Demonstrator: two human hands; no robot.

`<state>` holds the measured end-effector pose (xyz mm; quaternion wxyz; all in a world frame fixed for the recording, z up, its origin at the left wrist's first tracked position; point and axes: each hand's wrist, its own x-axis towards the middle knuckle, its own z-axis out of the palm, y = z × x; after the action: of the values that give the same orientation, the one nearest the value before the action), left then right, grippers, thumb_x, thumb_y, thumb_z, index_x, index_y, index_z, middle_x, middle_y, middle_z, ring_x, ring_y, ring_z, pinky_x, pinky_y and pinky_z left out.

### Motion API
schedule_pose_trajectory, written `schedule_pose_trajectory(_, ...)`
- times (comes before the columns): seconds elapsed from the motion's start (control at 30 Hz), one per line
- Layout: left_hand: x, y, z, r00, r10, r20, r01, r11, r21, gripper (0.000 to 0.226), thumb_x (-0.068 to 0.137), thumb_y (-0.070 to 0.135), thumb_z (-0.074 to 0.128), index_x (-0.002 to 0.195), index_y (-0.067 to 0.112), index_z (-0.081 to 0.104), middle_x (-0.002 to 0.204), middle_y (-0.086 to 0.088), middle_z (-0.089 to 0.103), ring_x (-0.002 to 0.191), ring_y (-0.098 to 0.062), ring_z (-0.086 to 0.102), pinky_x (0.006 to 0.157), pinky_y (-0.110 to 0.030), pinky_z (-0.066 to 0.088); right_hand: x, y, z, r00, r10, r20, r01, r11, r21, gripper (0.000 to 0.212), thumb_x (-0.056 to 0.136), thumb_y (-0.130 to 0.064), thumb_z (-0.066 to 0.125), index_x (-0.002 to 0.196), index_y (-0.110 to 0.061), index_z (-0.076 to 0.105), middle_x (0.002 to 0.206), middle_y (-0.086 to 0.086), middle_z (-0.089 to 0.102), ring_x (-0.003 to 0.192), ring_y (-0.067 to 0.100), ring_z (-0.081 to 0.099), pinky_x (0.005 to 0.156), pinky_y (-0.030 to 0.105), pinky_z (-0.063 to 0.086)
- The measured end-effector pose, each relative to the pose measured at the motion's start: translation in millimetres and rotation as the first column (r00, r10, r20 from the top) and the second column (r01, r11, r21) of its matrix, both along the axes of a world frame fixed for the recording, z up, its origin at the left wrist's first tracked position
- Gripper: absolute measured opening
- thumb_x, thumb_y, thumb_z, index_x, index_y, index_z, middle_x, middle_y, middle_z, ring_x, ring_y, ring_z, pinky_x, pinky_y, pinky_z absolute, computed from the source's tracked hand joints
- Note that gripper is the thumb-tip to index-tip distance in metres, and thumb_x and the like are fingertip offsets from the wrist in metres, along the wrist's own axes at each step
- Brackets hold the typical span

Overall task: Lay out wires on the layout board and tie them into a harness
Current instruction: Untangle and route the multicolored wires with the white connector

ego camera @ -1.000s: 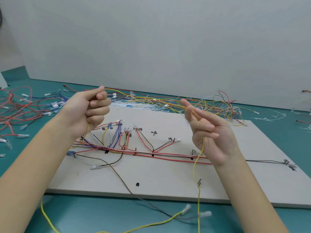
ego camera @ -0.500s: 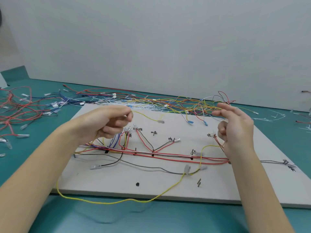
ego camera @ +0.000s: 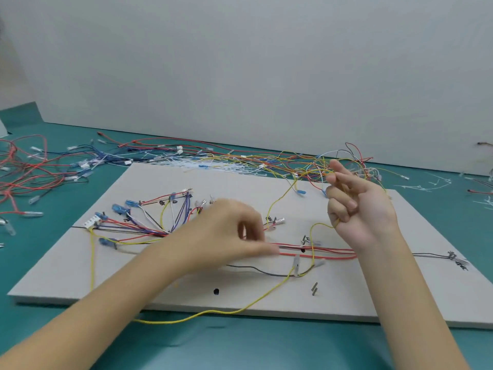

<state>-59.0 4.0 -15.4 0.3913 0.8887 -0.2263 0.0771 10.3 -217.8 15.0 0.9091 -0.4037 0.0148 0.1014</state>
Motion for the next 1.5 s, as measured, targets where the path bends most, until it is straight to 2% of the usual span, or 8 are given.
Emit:
schedule_pose_trajectory(0.17,-14.7,-22.5,-19.9,0.996,-0.032,-0.080,0.048,0.979,0.200,0.043,0.062,0.069,0.072,0.087,0.034,0.067,0.083,0.017,0.056,0.082,0.003,0.053,0.065,-0.015,0.042,-0.6,-1.3,-0.6,0.998,0.042,-0.049,-0.030,0.973,0.230,0.023,0.080,0.000,0.047,0.094,-0.009,0.062,0.066,0.000,0.054,0.031,0.006,0.026,0.029,0.016,0.015)
schedule_pose_trajectory(0.37,-12.6,-21.9,-11.1,0.981,-0.063,-0.186,0.099,0.976,0.194,0.008,0.082,0.031,0.070,0.086,0.026,0.075,0.079,0.014,0.061,0.073,0.002,0.057,0.062,-0.012,0.043,0.2,-4.0,0.2,0.996,0.033,-0.078,0.002,0.914,0.405,0.021,0.077,0.003,0.046,0.089,-0.007,0.060,0.065,0.004,0.055,0.033,0.006,0.029,0.031,0.016,0.019)
schedule_pose_trajectory(0.7,-4.7,6.7,5.7,0.893,-0.103,-0.437,0.170,0.978,0.117,0.005,0.085,0.021,0.073,0.086,0.024,0.077,0.073,0.020,0.070,0.067,0.003,0.060,0.063,-0.013,0.046,2.1,-11.3,2.5,0.996,-0.081,-0.021,0.079,0.825,0.559,0.024,0.095,0.005,0.040,0.113,-0.004,0.054,0.106,0.014,0.069,0.074,0.023,0.070,0.059,0.025,0.058)
schedule_pose_trajectory(0.83,-5.1,27.9,20.7,0.810,-0.235,-0.538,0.278,0.960,-0.001,0.011,0.089,0.014,0.069,0.094,0.020,0.078,0.078,0.008,0.074,0.074,-0.002,0.063,0.071,-0.018,0.046,1.7,-13.9,2.8,0.995,-0.097,0.020,0.083,0.926,0.367,0.020,0.099,-0.005,0.041,0.113,-0.014,0.053,0.128,-0.002,0.063,0.052,0.008,0.061,0.043,0.014,0.047)
schedule_pose_trajectory(1.0,-6.2,47.7,33.4,0.690,-0.399,-0.604,0.432,0.897,-0.099,0.023,0.091,0.013,0.065,0.094,0.034,0.076,0.076,0.009,0.070,0.074,-0.001,0.056,0.065,-0.017,0.039,-1.5,-13.7,4.7,0.995,-0.082,0.058,0.065,0.964,0.259,0.016,0.099,-0.008,0.037,0.102,-0.016,0.050,0.120,-0.004,0.066,0.031,0.006,0.027,0.031,0.013,0.026)
schedule_pose_trajectory(1.23,-5.5,55.5,36.5,0.323,-0.540,-0.777,0.649,0.724,-0.234,0.040,0.087,0.037,0.068,0.117,0.010,0.068,0.113,-0.001,0.071,0.091,-0.014,0.066,0.080,-0.030,0.049,-6.1,-8.9,6.4,0.999,0.028,0.046,-0.041,0.949,0.312,0.024,0.096,-0.005,0.036,0.114,-0.009,0.051,0.108,0.002,0.070,0.028,0.008,0.029,0.030,0.014,0.029)
schedule_pose_trajectory(1.4,2.0,48.8,32.4,0.870,-0.217,-0.442,0.142,0.970,-0.198,0.018,0.073,0.040,0.078,0.078,0.023,0.077,0.076,0.004,0.070,0.064,-0.008,0.057,0.060,-0.023,0.046,-5.3,-8.0,5.6,0.998,0.062,0.033,-0.069,0.933,0.354,0.029,0.084,-0.002,0.045,0.111,-0.009,0.053,0.105,0.005,0.071,0.031,0.006,0.033,0.034,0.011,0.034)
schedule_pose_trajectory(1.5,13.5,47.8,20.1,0.977,0.100,-0.190,-0.127,0.982,-0.140,0.019,0.071,0.047,0.081,0.086,0.037,0.074,0.085,0.012,0.069,0.065,-0.003,0.055,0.061,-0.019,0.041,-4.4,-7.2,5.1,0.997,0.077,0.026,-0.081,0.933,0.352,0.030,0.084,-0.003,0.045,0.112,-0.010,0.053,0.101,0.004,0.071,0.032,0.006,0.035,0.035,0.010,0.035)
